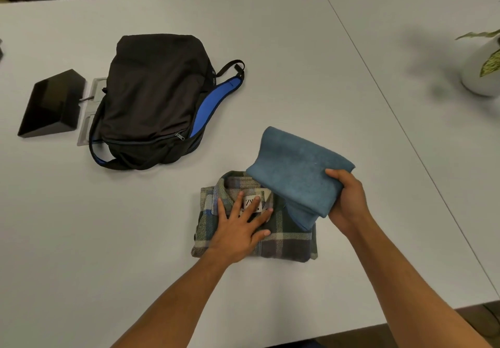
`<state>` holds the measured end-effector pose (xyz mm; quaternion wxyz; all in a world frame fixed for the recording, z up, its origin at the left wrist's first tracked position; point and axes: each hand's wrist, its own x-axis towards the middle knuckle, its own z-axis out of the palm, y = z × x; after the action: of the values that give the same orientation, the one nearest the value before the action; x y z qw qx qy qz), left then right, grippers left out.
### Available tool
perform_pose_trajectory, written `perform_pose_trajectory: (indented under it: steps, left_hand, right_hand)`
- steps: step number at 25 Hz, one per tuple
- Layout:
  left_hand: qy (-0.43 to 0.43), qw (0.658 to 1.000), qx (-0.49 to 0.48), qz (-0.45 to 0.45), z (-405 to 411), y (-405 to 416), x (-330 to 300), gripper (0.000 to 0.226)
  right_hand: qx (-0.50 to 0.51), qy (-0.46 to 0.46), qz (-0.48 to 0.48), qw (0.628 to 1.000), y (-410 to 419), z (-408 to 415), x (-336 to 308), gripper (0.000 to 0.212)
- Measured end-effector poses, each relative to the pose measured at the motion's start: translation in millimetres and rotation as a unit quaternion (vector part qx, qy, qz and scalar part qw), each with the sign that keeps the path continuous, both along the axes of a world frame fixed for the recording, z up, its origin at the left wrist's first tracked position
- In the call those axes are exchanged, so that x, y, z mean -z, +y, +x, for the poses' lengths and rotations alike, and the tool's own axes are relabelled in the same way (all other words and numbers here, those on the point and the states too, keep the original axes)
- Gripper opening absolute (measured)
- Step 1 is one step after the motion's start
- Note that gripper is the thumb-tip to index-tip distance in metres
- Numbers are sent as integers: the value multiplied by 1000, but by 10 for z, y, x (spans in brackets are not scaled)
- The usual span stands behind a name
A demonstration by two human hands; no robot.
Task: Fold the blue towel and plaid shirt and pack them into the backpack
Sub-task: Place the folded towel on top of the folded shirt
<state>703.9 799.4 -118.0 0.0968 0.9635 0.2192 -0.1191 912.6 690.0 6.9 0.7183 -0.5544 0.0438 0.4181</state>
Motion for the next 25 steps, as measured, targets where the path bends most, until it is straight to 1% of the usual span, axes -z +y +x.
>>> perform_pose_trajectory:
  steps: [1, 3, 4, 5, 6, 7, 8, 9, 10, 11, 12, 13, 14, 15, 16, 17, 18, 20, 21, 22, 24, 25]
  left_hand:
    - [-8, 1000, 1, -6, -12, 8, -13, 63]
    - [-51, 998, -11, -30, -62, 40, 1, 63]
    - [-86, 995, -29, -51, -113, 54, 28, 63]
    - [-141, 985, -59, -80, -169, 59, 27, 60]
    - [-216, 963, -106, -118, -225, 61, 20, 55]
    - [-296, 926, -171, -159, -267, 74, -30, 47]
    - [-362, 873, -255, -206, -288, 91, -121, 37]
    - [-407, 802, -345, -269, -296, 116, -235, 28]
    - [-432, 718, -423, -346, -288, 154, -369, 26]
    - [-441, 634, -471, -427, -276, 206, -492, 29]
    - [-437, 558, -483, -514, -283, 277, -567, 40]
    - [-428, 493, -472, -593, -294, 334, -627, 57]
    - [-414, 449, -459, -645, -307, 374, -653, 70]
    - [-398, 439, -443, -673, -324, 378, -666, 74]
    - [-378, 460, -429, -679, -340, 365, -640, 70]
    - [-351, 507, -424, -662, -342, 356, -581, 63]
    - [-321, 564, -424, -632, -351, 339, -519, 59]
    - [-264, 666, -424, -554, -369, 311, -405, 70]
    - [-251, 701, -425, -514, -368, 297, -361, 73]
    - [-248, 728, -427, -477, -363, 285, -334, 73]
    - [-259, 758, -432, -414, -338, 236, -351, 71]
    - [-261, 775, -440, -371, -325, 218, -360, 71]
  right_hand:
    - [-10, 1, -3, 1000, 32, -57, -25, 41]
    - [-33, -4, 0, 999, 78, -136, -95, 42]
    - [-46, -4, 4, 999, 89, -161, -157, 38]
    - [-58, -3, 9, 998, 95, -175, -224, 32]
    - [-69, 0, 17, 997, 93, -181, -287, 25]
    - [-80, 4, 29, 996, 87, -184, -341, 20]
    - [-91, 12, 43, 995, 82, -194, -377, 19]
    - [-103, 24, 57, 993, 79, -212, -392, 20]
    - [-117, 43, 66, 990, 81, -242, -384, 23]
    - [-131, 69, 65, 987, 82, -276, -330, 24]
    - [-141, 95, 54, 984, 86, -314, -245, 26]
    - [-153, 114, 33, 981, 86, -346, -131, 27]
    - [-167, 123, 8, 978, 80, -376, -14, 30]
    - [-178, 124, -18, 976, 70, -390, 116, 32]
    - [-185, 120, -42, 975, 54, -398, 241, 34]
    - [-187, 110, -62, 974, 31, -393, 361, 34]
    - [-184, 91, -82, 975, 3, -377, 492, 32]
    - [-191, 6, -132, 973, -46, -326, 707, 31]
    - [-207, -53, -162, 963, -64, -305, 799, 35]
    - [-224, -107, -188, 950, -72, -296, 859, 39]
    - [-241, -215, -229, 918, -78, -299, 895, 49]
    - [-237, -278, -259, 894, -91, -290, 903, 57]
